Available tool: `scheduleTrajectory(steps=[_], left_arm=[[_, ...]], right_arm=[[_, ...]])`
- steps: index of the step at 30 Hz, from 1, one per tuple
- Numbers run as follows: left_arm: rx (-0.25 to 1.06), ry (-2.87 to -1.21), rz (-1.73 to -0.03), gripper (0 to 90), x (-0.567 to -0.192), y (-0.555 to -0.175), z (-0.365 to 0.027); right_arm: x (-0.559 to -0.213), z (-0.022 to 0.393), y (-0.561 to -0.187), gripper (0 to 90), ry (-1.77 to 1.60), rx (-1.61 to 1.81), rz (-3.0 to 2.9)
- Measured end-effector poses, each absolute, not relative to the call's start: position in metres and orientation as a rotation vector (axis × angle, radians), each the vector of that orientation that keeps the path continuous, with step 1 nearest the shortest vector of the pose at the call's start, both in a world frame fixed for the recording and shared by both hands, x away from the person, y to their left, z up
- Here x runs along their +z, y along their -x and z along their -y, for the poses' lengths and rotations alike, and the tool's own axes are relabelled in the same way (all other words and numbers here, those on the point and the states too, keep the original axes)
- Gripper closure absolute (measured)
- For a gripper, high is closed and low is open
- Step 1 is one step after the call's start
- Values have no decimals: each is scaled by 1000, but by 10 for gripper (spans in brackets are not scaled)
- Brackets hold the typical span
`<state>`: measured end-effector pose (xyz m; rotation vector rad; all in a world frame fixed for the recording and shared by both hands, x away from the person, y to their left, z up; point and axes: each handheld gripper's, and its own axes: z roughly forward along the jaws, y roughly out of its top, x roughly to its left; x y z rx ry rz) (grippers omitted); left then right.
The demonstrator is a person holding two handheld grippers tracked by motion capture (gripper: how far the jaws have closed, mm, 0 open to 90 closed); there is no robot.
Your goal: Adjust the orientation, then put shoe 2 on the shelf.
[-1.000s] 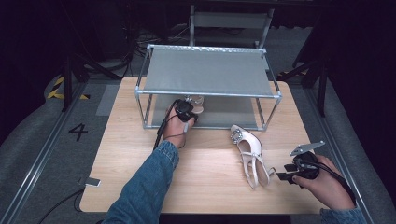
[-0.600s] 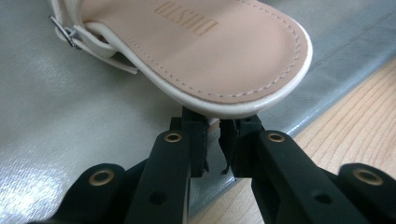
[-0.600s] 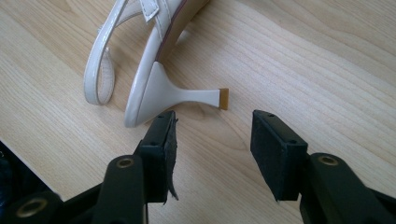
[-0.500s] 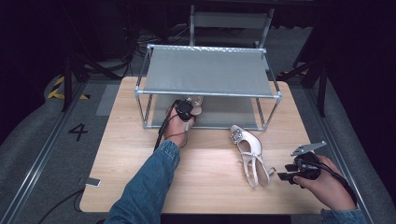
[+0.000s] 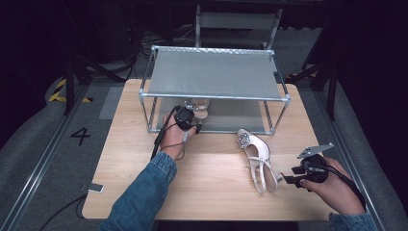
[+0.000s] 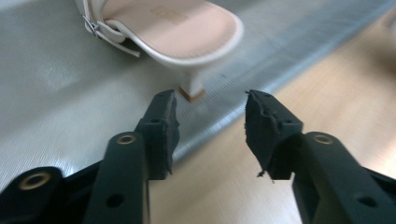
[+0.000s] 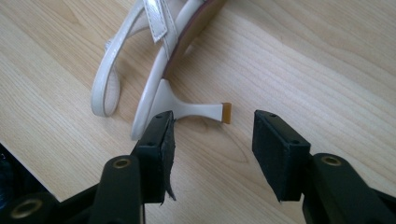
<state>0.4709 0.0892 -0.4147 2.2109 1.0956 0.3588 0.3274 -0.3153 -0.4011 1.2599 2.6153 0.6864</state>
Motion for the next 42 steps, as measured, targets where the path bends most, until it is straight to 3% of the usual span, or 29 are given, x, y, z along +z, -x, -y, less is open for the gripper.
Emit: scheduleTrajectory(steps=[12, 19, 30, 33, 36, 38, 42], left_arm=[[330, -2324, -999, 401, -381, -392, -117], [325, -2398, -1008, 363, -386, -382, -124], [308, -2438, -1045, 362, -392, -375, -134], [296, -2440, -1058, 362, -395, -374, -136], [316, -2432, -1036, 371, -395, -373, -136], [307, -2415, -1023, 390, -393, -372, -136], [300, -2414, -1009, 398, -392, -372, -134]], right_arm=[[-391, 292, -334, 404, -1232, 690, -2613], [-390, 276, -337, 340, -1240, 687, -2616], [-407, 259, -348, 326, -1260, 630, -2611], [-413, 255, -351, 347, -1268, 609, -2610], [-420, 251, -355, 481, -1293, 566, -2622], [-421, 251, -356, 615, -1300, 556, -2632], [-417, 250, -354, 701, -1401, 558, -2598]])
